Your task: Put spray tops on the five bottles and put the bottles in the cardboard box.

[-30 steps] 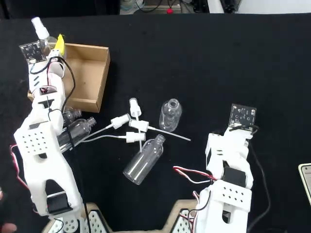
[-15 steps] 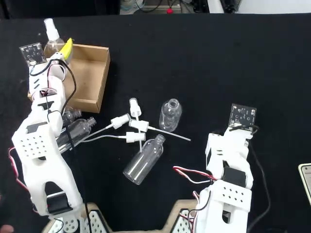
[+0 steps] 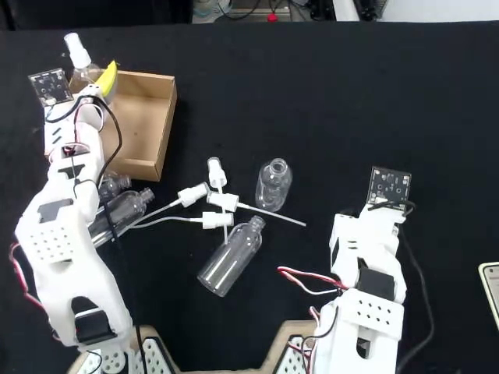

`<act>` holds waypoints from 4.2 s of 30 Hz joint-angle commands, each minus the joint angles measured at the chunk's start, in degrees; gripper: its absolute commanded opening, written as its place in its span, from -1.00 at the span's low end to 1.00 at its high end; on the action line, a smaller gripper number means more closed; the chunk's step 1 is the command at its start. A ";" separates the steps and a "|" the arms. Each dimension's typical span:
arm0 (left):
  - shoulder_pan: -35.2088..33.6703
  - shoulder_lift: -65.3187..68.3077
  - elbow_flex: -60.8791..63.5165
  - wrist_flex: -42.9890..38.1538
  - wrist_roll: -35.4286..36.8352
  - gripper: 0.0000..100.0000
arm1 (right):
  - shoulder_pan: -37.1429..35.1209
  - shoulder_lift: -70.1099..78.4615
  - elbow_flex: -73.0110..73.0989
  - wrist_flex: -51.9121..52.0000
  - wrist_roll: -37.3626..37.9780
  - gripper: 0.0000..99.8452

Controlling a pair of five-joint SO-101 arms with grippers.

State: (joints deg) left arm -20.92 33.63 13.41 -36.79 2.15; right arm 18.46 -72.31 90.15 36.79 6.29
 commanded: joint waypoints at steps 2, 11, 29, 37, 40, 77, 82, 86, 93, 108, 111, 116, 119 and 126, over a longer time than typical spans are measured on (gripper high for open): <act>0.48 -10.37 4.79 -0.53 -0.09 -0.25 | 0.79 -1.36 -0.22 -1.67 0.53 -0.91; -1.01 -18.64 16.31 -0.53 -0.09 -0.25 | 0.79 -1.36 -0.22 -1.58 0.53 -0.91; -6.11 -53.80 28.00 50.11 -0.09 -0.25 | 0.79 -1.36 -0.22 -1.67 0.53 -0.91; -9.63 -59.16 28.00 64.53 -0.18 -0.25 | 0.79 -1.36 -0.22 -1.67 0.53 -0.91; -9.89 -58.73 27.47 62.33 -0.35 -0.25 | 0.79 -1.36 -0.22 -1.67 0.53 -0.91; -13.05 -0.09 -46.46 108.75 -23.12 -0.49 | 0.79 -1.36 -0.22 -1.76 0.53 -0.91; -12.09 -0.18 -46.73 113.67 -23.21 -0.72 | 0.70 -1.36 -0.22 -1.76 0.53 -0.91; -11.30 -0.18 -46.46 116.04 -23.21 -0.72 | 0.70 -1.36 -0.22 -1.76 0.53 -0.91; -10.15 -0.18 -46.20 121.14 -23.21 -0.72 | 0.70 -1.36 -0.22 -1.76 0.53 -0.91; -10.24 -0.18 -46.02 124.04 -23.12 -0.72 | 0.70 -1.36 -0.22 -1.76 0.53 -0.91; -8.40 -0.18 -44.53 123.87 -23.03 -0.72 | 0.70 -1.36 -0.22 -1.76 0.53 -0.91; -6.90 -1.76 -39.96 120.00 -22.42 -0.72 | 0.79 -1.36 -0.22 -1.76 0.53 -0.91; -7.52 -5.19 -35.12 116.04 -21.63 -0.72 | 0.79 -1.36 -0.22 -1.76 0.53 -0.91; -7.43 -14.42 -23.60 108.75 -21.89 -0.72 | 0.53 -1.36 -0.22 -1.76 0.53 -0.91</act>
State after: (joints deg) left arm -29.54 26.59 -13.41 76.00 -20.00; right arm 18.46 -72.31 90.15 36.62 6.29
